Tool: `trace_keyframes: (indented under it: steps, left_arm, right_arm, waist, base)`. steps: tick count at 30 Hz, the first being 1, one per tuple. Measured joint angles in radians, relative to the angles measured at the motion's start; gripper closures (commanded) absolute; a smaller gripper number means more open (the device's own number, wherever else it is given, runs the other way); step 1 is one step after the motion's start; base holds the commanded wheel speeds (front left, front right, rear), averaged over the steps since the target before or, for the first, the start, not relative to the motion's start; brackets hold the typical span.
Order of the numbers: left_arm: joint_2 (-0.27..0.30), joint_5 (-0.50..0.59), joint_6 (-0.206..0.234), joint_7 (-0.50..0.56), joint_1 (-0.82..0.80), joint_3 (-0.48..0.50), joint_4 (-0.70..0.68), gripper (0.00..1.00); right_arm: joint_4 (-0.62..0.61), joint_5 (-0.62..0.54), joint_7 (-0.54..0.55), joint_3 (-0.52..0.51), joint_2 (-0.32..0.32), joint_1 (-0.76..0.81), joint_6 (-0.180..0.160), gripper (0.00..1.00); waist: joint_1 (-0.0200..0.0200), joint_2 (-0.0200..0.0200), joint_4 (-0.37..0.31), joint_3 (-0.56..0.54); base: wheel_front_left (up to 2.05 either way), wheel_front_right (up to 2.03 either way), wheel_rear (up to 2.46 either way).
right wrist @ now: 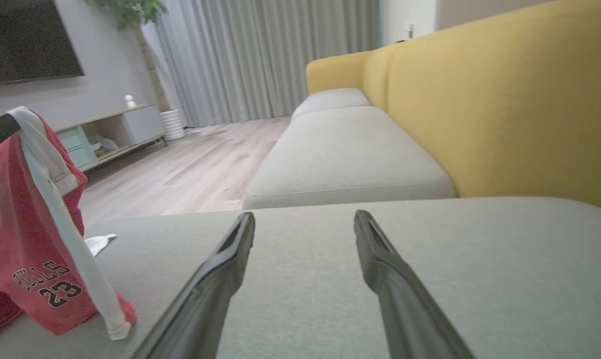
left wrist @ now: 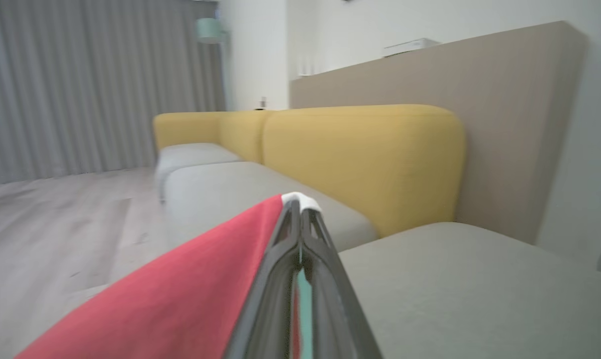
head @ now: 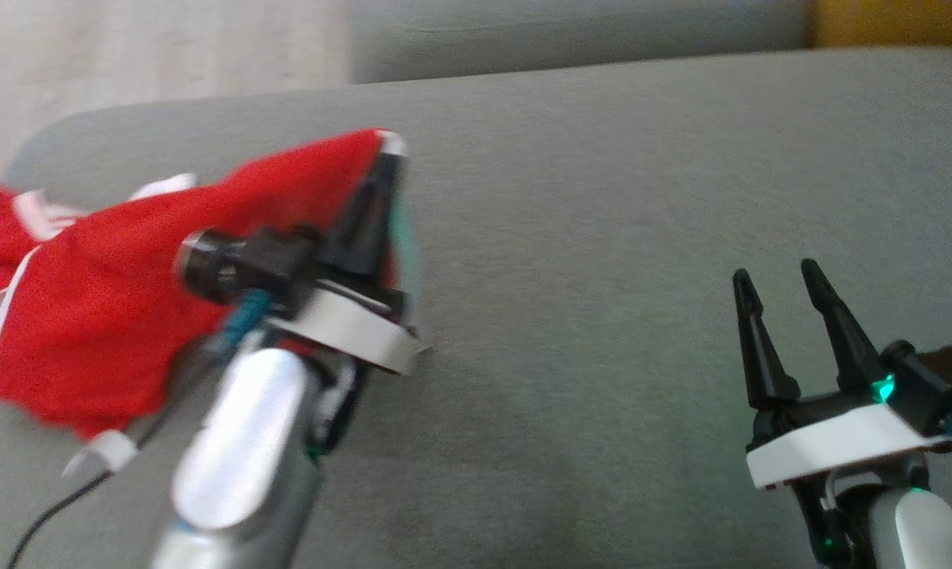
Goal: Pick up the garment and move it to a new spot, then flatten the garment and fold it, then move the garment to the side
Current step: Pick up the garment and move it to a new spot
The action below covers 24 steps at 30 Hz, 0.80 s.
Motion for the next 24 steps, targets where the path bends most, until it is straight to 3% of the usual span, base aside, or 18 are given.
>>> trace_keyframes:
  steps: [8, 17, 18, 19, 20, 24]
  left_arm:
    - [-0.057, -0.004, -0.029, -0.072, -0.114, -0.202, 0.042, 1.00]
    - [-0.056, -0.072, -0.038, -0.078, -0.107, -0.369, 0.219, 1.00]
    - [-0.055, -0.073, -0.038, -0.078, -0.107, -0.387, 0.239, 0.69]
    - [-0.055, -0.073, -0.040, -0.081, -0.105, -0.399, 0.253, 0.19]
    - [-0.054, -0.072, -0.040, -0.096, -0.102, -0.409, 0.262, 0.00]
    - [-0.053, -0.066, -0.004, -0.166, -0.089, -0.411, 0.278, 0.00]
  right_arm:
    - [0.028, 0.041, -0.039, 0.002, 0.001, 0.008, 0.000, 0.00]
    - [0.062, 0.062, -0.072, 0.006, 0.002, -0.039, 0.000, 0.00]
    - [0.067, 0.062, -0.075, 0.005, 0.002, -0.039, 0.000, 0.00]
    - [0.072, 0.062, -0.076, 0.005, 0.002, -0.039, 0.000, 0.00]
    - [0.076, 0.062, -0.076, 0.006, 0.002, -0.039, 0.000, 0.00]
    - [0.082, 0.062, -0.080, 0.005, 0.002, -0.039, 0.000, 0.00]
  waist:
    - [0.0001, 0.0000, -0.155, 0.075]
    - [0.0004, 0.0000, -0.216, 0.166]
    - [0.0005, 0.0000, -0.215, 0.170]
    - [0.0004, 0.0000, -0.212, 0.170]
    - [0.0003, 0.0000, -0.206, 0.169]
    - [0.0002, 0.0000, -0.173, 0.158]
  base:
    - [0.00, 0.00, 0.00]
    - [0.00, 0.00, 0.00]
    - [0.00, 0.00, 0.00]
    - [0.00, 0.00, 0.00]
    - [0.00, 0.00, 0.00]
    - [0.00, 0.00, 0.00]
